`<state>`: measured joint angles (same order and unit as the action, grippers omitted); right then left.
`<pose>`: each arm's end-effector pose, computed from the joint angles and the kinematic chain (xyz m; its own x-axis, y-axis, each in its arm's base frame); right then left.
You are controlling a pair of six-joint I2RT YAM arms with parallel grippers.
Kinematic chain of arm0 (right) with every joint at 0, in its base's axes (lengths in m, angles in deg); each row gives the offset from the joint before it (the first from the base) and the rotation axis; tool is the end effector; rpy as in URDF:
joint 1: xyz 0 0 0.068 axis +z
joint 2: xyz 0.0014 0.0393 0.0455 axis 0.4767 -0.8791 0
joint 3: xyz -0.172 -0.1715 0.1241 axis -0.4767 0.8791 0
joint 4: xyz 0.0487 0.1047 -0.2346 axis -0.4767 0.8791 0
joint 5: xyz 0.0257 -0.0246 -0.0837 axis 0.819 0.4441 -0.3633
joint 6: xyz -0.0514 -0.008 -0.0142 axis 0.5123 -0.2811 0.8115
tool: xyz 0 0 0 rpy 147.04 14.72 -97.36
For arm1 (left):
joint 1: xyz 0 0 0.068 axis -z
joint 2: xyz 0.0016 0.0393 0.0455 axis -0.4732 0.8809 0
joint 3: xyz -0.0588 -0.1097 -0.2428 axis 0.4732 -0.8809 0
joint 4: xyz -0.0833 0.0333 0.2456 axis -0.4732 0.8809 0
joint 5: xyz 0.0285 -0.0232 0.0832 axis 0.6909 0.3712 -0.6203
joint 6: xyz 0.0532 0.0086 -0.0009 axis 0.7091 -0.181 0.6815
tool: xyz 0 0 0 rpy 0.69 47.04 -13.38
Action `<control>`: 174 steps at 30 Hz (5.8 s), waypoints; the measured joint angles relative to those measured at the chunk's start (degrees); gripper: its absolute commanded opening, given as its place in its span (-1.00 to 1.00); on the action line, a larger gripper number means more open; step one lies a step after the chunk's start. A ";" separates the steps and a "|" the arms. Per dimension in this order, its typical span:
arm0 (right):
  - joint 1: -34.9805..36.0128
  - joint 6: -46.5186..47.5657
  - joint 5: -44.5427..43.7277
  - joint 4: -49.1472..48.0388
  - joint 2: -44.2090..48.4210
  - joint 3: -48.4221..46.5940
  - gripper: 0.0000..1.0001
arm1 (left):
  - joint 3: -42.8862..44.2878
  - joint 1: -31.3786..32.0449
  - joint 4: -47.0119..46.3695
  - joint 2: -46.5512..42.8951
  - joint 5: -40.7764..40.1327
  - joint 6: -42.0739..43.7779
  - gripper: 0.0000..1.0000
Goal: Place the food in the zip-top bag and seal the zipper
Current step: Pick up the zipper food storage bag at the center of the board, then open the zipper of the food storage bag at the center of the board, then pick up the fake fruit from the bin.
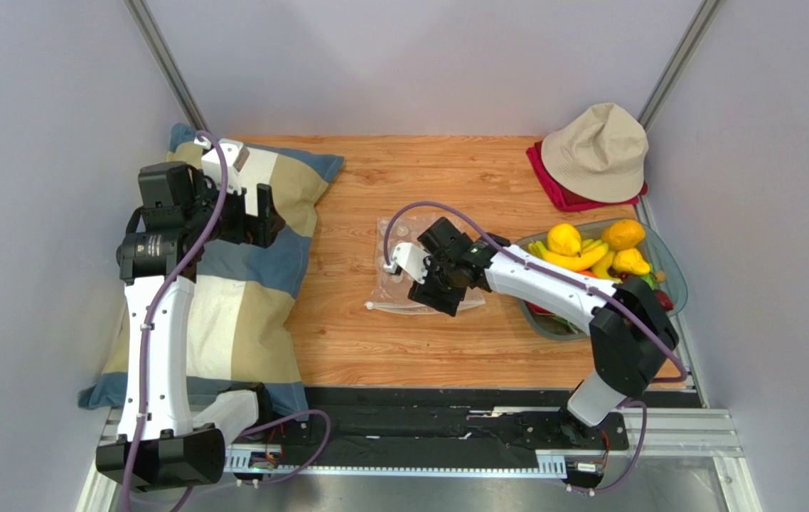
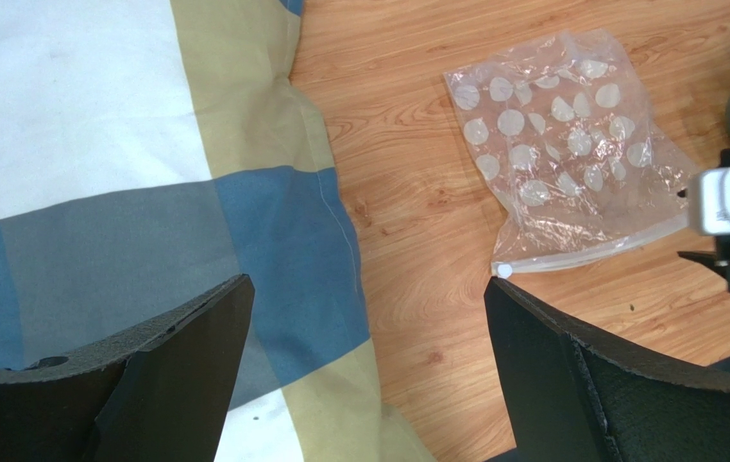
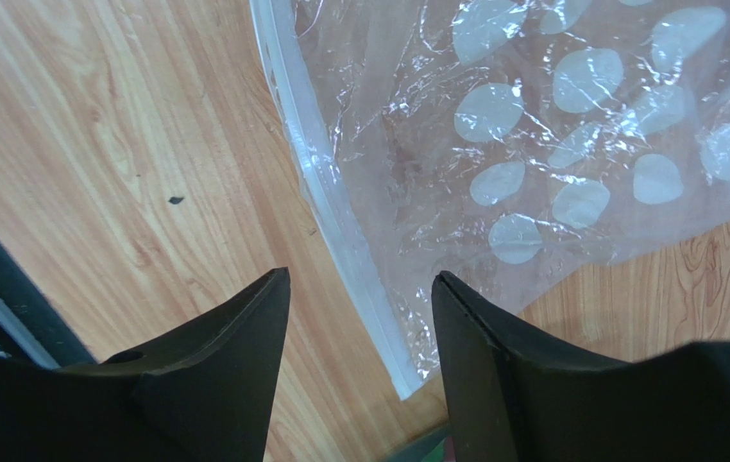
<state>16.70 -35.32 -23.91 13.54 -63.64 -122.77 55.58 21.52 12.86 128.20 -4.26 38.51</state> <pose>0.2244 0.2306 0.2368 -0.2082 -0.8914 -0.4026 -0.9529 0.2777 -0.1220 0.1991 0.0080 0.4145 -0.5179 0.0515 -0.8539 0.3148 0.9396 -0.1342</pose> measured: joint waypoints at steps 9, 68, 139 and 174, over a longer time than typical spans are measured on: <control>1.99 4.72 -4.04 -3.23 -5.44 1.16 -0.27 | -0.87 0.00 -0.15 -0.39 0.17 0.02 0.98; -8.04 -67.23 33.64 -30.64 -6.58 -15.78 -1.00 | -2.51 17.88 -20.50 19.21 14.56 -35.32 -0.14; -19.54 -39.10 22.05 -10.10 -2.60 -6.32 -1.00 | 7.48 28.44 -1.79 24.81 -19.82 -19.96 -1.00; -49.62 -3.08 22.03 26.21 5.49 -17.77 0.58 | 4.98 29.24 -2.16 32.09 0.90 -41.57 -1.00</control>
<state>-32.91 -38.40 -1.87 39.74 -58.16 -140.54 60.57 50.77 10.70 160.29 -3.36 -3.06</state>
